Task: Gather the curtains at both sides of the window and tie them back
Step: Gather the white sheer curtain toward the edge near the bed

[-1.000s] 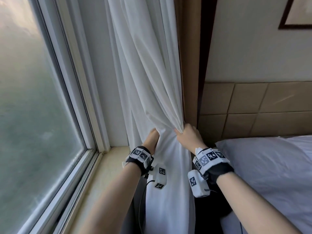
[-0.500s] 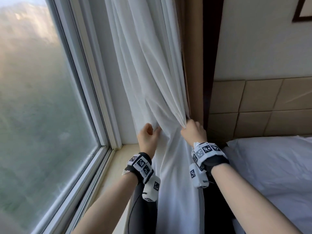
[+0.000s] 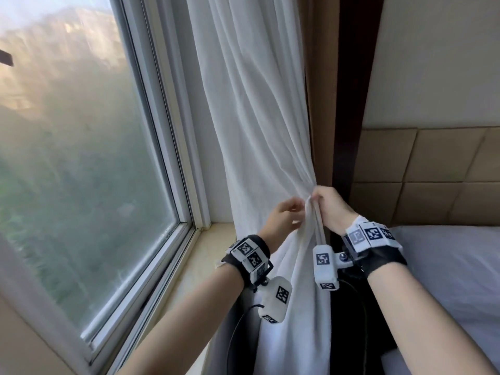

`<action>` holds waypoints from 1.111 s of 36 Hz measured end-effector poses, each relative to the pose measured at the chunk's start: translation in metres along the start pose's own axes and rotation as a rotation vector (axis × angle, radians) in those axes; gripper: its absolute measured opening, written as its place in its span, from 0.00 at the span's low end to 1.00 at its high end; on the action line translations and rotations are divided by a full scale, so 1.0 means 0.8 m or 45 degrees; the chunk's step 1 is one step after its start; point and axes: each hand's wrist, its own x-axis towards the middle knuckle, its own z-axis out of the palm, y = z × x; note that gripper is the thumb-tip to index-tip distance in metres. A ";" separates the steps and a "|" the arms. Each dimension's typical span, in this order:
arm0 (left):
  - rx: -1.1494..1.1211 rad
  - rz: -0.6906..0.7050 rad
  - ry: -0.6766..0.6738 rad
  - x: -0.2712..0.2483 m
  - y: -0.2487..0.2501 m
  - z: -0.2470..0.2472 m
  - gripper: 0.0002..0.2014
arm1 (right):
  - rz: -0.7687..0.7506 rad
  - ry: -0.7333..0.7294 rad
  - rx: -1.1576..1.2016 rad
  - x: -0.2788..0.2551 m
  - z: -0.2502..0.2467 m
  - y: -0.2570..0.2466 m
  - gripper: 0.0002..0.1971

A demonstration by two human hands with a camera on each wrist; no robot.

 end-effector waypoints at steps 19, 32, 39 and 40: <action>0.091 -0.229 0.472 0.083 -0.030 -0.133 0.25 | -0.215 0.432 -0.831 0.013 -0.010 0.020 0.21; -0.184 -0.373 0.048 0.145 -0.021 -0.080 0.18 | -0.116 0.456 -0.806 0.044 0.013 0.019 0.24; -0.057 -0.292 -0.039 0.146 -0.031 -0.097 0.15 | -0.141 0.513 -0.740 0.047 0.014 0.013 0.17; -0.003 -0.256 0.013 0.149 -0.035 -0.101 0.13 | -0.151 0.513 -0.735 0.046 0.013 0.012 0.17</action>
